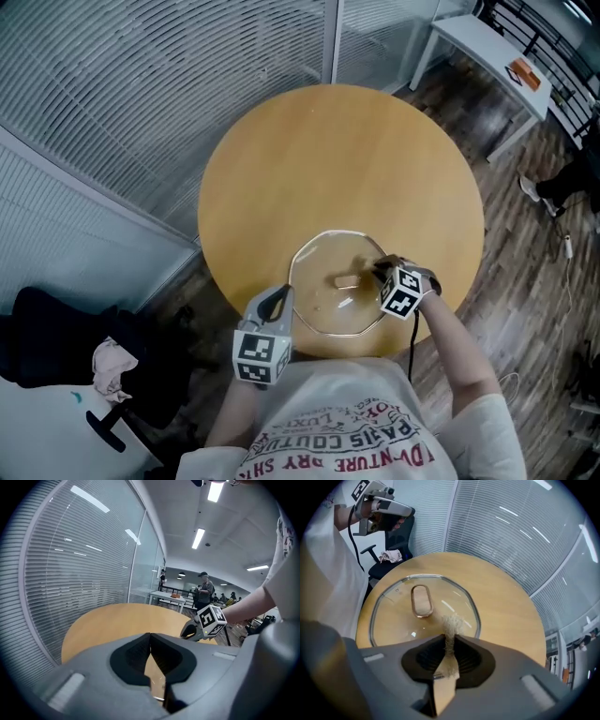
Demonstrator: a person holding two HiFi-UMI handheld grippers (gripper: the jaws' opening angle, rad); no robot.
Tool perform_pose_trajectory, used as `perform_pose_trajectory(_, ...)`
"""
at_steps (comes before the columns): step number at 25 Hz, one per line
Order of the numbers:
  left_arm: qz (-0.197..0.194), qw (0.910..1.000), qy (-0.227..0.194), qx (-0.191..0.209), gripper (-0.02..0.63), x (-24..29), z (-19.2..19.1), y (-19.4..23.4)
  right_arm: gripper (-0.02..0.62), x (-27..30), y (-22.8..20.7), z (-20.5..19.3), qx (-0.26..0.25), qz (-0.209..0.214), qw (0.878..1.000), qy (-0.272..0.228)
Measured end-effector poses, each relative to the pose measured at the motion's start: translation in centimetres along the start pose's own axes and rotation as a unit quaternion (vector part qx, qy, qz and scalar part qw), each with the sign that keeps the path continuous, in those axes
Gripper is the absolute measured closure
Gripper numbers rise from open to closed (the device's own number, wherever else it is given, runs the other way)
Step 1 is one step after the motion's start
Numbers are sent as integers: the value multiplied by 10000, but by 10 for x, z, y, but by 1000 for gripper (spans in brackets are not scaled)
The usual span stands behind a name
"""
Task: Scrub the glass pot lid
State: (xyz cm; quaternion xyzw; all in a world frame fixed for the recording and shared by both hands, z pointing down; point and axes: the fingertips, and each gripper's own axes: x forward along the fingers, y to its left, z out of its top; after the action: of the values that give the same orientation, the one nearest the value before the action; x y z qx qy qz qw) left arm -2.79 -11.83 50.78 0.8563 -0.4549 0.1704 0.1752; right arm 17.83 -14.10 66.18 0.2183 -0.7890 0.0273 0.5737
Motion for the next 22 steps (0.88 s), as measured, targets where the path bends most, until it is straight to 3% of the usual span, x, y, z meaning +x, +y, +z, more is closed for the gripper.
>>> perform_pose_trajectory(8, 652, 9973, -91, -340, 598, 6, 2, 2, 535, 43, -56, 30, -1122, -24, 9925, -495)
perform_pose_trajectory(16, 1227, 9910, -9, -542, 598, -3, -11, 3, 535, 67, -55, 59, -2198, 272, 9721, -767)
perform_pose_trajectory(22, 1425, 9877, 134, -628, 598, -1, -23, -1, 535, 71, -55, 60, -2413, 474, 9659, -807)
